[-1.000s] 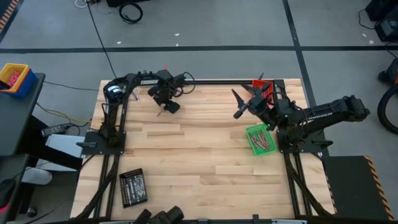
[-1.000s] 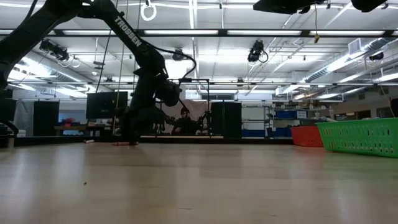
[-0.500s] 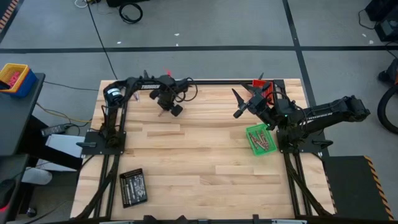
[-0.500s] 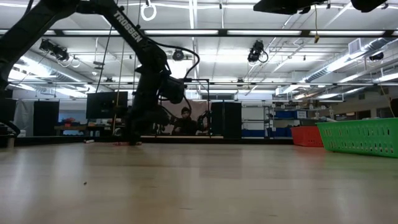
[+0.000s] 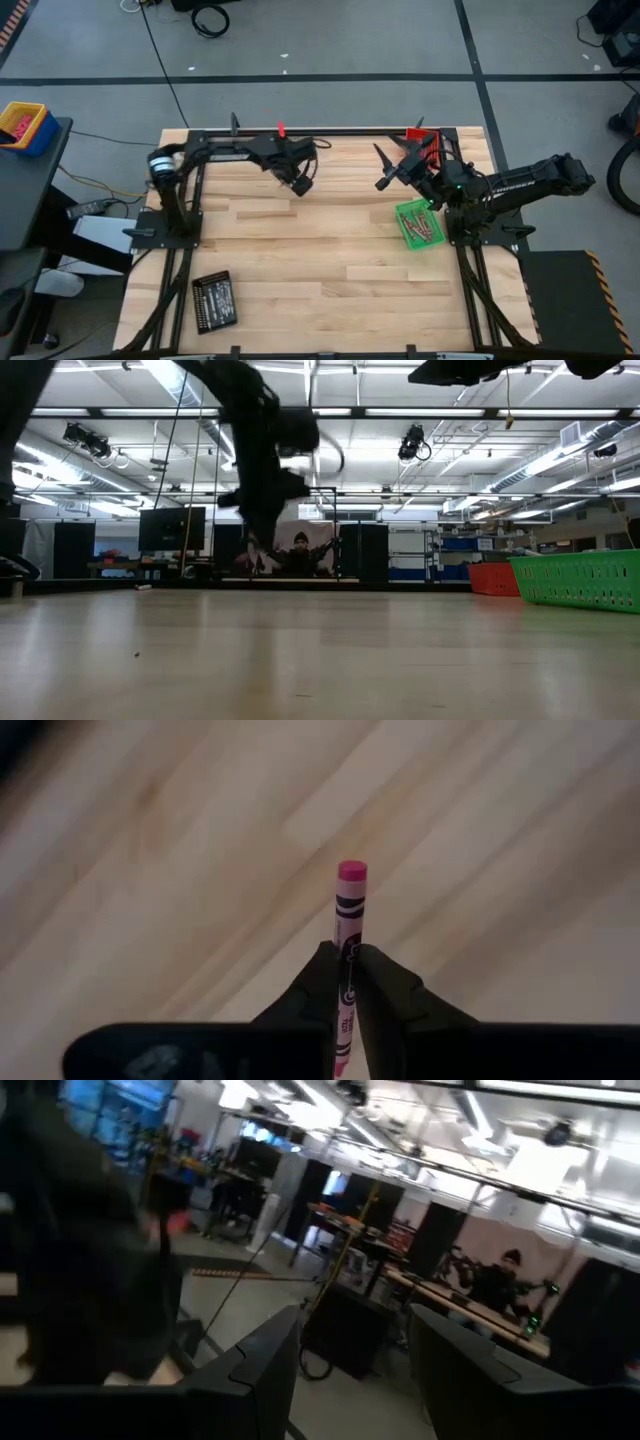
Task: Sort crayons
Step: Put the pink crayon into the green bin
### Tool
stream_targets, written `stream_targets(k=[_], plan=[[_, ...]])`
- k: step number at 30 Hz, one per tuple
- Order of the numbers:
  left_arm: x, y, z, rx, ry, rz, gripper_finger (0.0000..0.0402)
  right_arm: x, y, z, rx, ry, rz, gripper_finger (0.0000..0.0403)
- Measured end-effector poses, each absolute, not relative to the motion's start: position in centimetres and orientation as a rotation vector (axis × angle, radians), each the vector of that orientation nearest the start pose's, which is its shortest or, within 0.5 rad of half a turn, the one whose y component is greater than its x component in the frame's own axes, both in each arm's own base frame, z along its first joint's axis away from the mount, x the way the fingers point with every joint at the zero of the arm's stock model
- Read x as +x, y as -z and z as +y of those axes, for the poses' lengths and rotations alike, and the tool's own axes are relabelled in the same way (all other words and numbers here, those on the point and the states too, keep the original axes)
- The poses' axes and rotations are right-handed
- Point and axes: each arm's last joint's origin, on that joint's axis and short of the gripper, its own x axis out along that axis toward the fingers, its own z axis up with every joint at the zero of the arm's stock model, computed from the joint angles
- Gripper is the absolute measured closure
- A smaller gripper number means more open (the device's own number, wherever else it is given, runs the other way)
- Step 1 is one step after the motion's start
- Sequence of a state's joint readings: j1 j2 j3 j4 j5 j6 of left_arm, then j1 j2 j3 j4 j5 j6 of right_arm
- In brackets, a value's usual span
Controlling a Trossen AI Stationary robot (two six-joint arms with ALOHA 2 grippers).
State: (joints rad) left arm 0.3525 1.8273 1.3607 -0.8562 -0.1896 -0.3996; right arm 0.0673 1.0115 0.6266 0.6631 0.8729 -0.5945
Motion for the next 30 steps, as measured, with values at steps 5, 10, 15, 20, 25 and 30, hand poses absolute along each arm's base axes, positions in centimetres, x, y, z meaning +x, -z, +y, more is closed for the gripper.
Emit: stream_targets(k=[5, 10, 15, 20, 25, 30], plan=[[33.3, -26.4, 7.5, -0.334, -0.559, 0.849, 0.0373, 21.7, -30.1, -0.6, -0.417, 0.786, 0.085, 0.0214], [32.2, -26.3, 4.1, -0.253, -0.398, 0.498, 0.0373, 22.3, -29.0, 0.4, -0.200, 0.520, 0.056, 0.0214], [31.3, -24.0, 2.3, -0.182, -0.172, 0.162, 0.0373, 23.9, -27.4, 1.9, 0.025, 0.177, 0.071, 0.0198], [30.2, -23.5, 2.0, -0.134, -0.058, -0.062, 0.0373, 26.7, -24.7, 3.3, 0.052, 0.186, 0.086, 0.0182], [30.1, -23.6, 1.8, -0.106, 0.006, -0.081, 0.0373, 29.4, -23.3, 4.0, -0.038, 0.253, 0.073, 0.0181], [30.1, -23.6, 1.7, -0.116, 0.049, -0.079, 0.0373, 30.6, -24.0, 3.9, -0.070, 0.322, 0.138, 0.0183]])
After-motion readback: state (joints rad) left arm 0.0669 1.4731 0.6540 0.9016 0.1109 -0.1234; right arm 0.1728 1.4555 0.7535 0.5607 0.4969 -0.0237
